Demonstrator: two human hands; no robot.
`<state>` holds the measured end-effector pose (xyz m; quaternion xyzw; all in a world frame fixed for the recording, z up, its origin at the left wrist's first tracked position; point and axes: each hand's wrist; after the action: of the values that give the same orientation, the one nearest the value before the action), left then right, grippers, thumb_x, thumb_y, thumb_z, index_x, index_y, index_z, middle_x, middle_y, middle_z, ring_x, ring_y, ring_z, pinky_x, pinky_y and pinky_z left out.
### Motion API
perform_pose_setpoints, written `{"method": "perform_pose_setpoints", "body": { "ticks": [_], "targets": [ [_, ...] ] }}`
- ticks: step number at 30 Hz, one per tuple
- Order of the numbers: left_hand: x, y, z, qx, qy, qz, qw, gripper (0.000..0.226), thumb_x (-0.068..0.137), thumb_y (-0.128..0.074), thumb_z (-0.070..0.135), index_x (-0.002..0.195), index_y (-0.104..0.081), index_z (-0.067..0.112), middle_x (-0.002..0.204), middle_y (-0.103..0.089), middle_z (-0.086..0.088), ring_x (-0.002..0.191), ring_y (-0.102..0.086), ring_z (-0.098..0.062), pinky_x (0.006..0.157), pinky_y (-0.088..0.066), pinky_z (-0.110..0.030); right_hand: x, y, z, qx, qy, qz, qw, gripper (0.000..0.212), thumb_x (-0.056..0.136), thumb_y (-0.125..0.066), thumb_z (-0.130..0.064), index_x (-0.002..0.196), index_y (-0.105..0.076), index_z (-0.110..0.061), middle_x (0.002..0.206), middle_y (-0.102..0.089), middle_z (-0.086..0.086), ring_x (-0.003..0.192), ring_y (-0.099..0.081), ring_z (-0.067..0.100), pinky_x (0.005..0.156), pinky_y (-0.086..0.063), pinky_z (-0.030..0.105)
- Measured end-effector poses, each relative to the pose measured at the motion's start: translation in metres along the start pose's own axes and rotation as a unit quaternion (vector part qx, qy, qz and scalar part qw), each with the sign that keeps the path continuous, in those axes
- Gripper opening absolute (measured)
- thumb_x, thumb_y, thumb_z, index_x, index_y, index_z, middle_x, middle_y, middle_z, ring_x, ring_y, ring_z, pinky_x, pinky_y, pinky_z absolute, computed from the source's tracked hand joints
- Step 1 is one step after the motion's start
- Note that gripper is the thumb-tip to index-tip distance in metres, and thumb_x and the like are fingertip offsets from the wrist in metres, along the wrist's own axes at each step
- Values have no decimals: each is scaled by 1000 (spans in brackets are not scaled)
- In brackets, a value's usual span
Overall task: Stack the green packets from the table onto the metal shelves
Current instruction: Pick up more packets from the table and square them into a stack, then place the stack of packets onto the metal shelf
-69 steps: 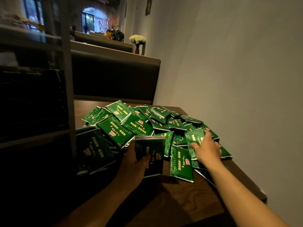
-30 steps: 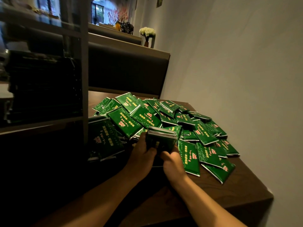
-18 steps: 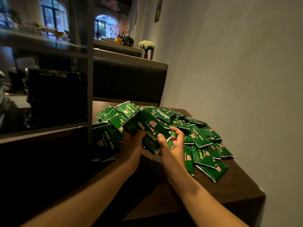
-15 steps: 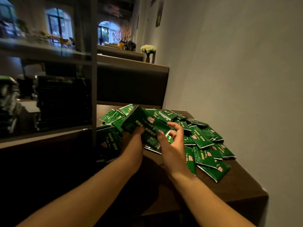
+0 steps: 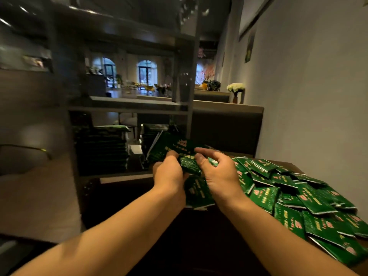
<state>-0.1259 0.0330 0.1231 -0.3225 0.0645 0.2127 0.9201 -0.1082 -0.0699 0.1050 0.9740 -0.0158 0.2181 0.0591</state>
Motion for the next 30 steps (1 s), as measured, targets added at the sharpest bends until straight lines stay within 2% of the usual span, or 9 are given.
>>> {"method": "perform_pose_setpoints", "body": {
  "ticks": [3,8,11,15,17,19,22,26,30],
  "targets": [
    [2,17,28,-19,-30,34,999,29,94,-53,20,121,-54,10,100,-68,-12,79,-67,-23,59,-52,-28,8,-38,-12,104,-79,-60,990,16,94,-62,-11,106,-68,-18,97,-72,3,83,-71,6,68,-57,21],
    [14,46,63,-3,-96,62,993,32,96,-52,28,124,-53,13,111,-63,-10,97,-61,-23,70,-49,-29,44,-98,-24,140,-138,-74,978,21,94,-58,-8,93,-70,-25,106,-70,8,103,-66,27,95,-53,45],
    [16,65,69,4,-92,72,993,22,99,-44,32,105,-58,17,90,-59,-4,81,-57,-17,67,-45,-28,69,-124,-27,158,-150,-81,973,20,95,-55,-6,94,-68,-21,110,-66,6,107,-62,26,98,-51,46],
    [21,87,85,34,-69,68,995,23,100,-38,13,80,-49,17,72,-46,-1,64,-44,-12,62,-36,-26,103,-164,-28,99,-111,-75,986,18,90,-58,-7,91,-67,-22,109,-69,5,108,-62,27,100,-49,49],
    [23,92,91,36,-39,65,996,24,98,-38,7,77,-47,16,70,-42,-2,62,-40,-13,61,-32,-26,118,-179,-33,83,-121,-58,987,13,91,-61,-11,86,-63,-22,112,-67,10,108,-61,30,101,-48,48],
    [27,96,93,50,-39,71,995,22,97,-40,5,79,-50,16,73,-44,-3,63,-41,-14,61,-32,-26,129,-195,-40,39,-112,-80,990,7,96,-57,-16,101,-62,-15,120,-61,11,113,-56,29,107,-42,44],
    [32,98,95,69,-42,71,994,24,96,-41,3,79,-52,16,74,-47,-4,64,-42,-15,61,-33,-27,140,-210,-44,2,-114,-150,982,32,104,-44,-24,130,-50,-8,114,-47,5,109,-47,23,98,-36,30],
    [39,102,96,78,-33,67,994,22,96,-43,5,79,-52,15,72,-47,-4,63,-42,-14,61,-33,-27,144,-224,-42,-25,-109,-191,975,32,103,-42,-32,127,-50,-12,131,-49,12,114,-48,26,91,-35,29],
    [43,102,92,74,-59,58,994,19,95,-43,5,87,-55,18,79,-50,-4,65,-44,-14,62,-35,-29,149,-233,-39,-112,-29,-255,960,29,104,-42,-21,130,-49,-9,120,-51,7,112,-49,22,88,-33,23]
  ]
}}
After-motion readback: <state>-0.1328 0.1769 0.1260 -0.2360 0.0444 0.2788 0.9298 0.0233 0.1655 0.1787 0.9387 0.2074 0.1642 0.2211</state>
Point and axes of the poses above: each hand's wrist, its own x-axis towards the middle knuckle, its own y-axis out of the back of the hand, z = x × y
